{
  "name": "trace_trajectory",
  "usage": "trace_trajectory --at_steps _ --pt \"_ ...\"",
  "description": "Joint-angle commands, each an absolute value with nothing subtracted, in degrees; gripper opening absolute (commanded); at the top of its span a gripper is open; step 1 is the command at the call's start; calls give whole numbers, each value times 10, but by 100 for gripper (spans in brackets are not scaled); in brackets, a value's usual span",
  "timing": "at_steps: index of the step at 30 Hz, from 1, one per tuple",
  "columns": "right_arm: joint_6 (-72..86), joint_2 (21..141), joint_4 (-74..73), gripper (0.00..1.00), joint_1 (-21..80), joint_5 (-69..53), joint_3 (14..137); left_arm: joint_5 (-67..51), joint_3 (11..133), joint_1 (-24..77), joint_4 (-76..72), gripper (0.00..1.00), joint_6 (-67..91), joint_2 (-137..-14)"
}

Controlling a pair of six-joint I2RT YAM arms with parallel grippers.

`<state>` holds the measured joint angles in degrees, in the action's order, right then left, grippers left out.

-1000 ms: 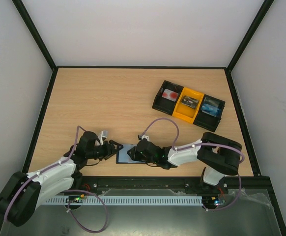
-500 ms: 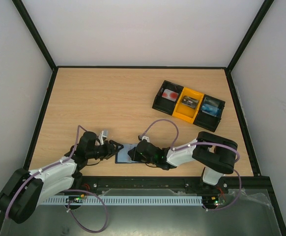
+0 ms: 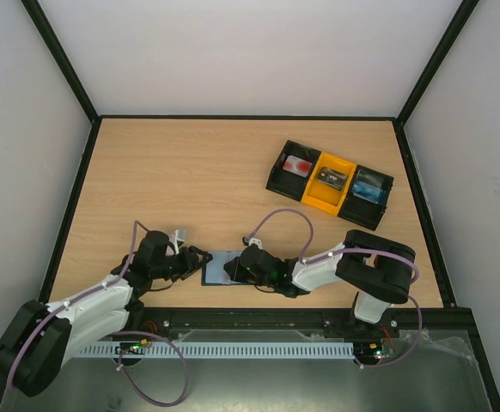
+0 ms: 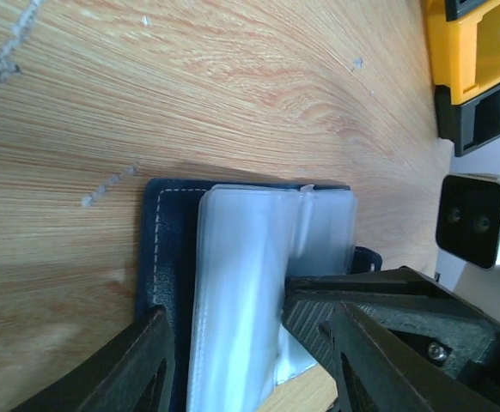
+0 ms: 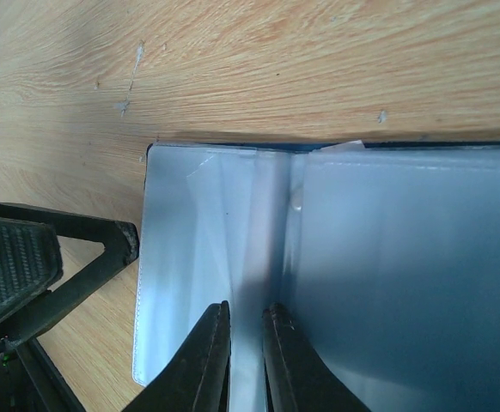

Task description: Take the credit cards out of the card holder

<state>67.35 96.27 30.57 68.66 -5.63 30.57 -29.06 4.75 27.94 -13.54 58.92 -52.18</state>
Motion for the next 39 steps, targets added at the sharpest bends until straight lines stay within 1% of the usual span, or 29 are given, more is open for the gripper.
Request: trace_trajectory --at_steps 1,8,16,19,23,28,33,39 --pt "676 975 294 13 690 -44 297 -283 54 277 -122 51 577 -519" --pt "679 979 299 13 690 -47 298 -302 40 277 -175 45 592 -549" --pt "679 983 306 14 690 -54 298 -311 35 277 -205 36 593 -576" --pt "679 983 308 13 690 -54 297 -317 34 277 -212 28 597 -577" --pt "683 987 318 13 690 -58 295 -324 31 277 -226 14 615 -566" --pt "686 992 331 14 690 -65 295 -328 29 278 -237 3 621 -567" --pt "687 986 338 14 690 -65 289 -338 27 280 -256 3 630 -576" --pt "689 983 351 13 690 -63 282 -343 33 300 -277 7 649 -575"
